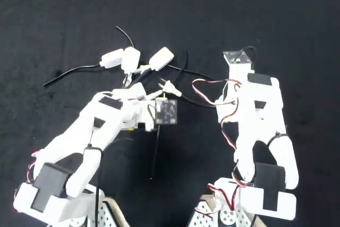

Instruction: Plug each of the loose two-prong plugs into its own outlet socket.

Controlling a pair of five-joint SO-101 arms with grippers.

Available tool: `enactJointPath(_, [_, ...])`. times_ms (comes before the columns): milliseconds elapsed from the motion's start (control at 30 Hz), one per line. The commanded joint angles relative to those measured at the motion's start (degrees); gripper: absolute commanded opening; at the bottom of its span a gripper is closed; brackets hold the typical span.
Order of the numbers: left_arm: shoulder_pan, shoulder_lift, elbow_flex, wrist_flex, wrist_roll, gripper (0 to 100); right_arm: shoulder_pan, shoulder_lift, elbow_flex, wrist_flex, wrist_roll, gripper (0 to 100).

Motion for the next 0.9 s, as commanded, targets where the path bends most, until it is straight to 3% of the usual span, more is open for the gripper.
enactJointPath(0, [-1.45, 0.0, 1.27, 0.44, 8.26, 7, 0.79, -0.13, -2.51, -0.7, 0.09, 18.4])
enactJointPath(100, [-2.77, 0.0, 0.92, 3.43, 13.27, 3, 0.79, -0.13, -2.51, -0.79, 0.09, 18.4])
enactJointPath(400, [-3.03, 0.0, -6.37, 33.85, 15.3, 3, 0.09, -0.13, -2.51, -0.79, 0.09, 18.4])
enactJointPath(633, [-9.36, -7.56, -6.11, 35.34, 15.47, 4, -1.67, -0.04, -2.24, -0.79, 0.09, 18.4])
enactJointPath(767, [-15.69, -19.16, -1.71, 34.81, 16.44, 17, -1.76, -0.04, -2.33, -0.7, 0.09, 18.4])
enactJointPath(867, [-16.75, -28.04, 4.53, 32.62, 16.35, 27, -1.76, -0.04, -2.51, -0.62, 0.0, 18.4])
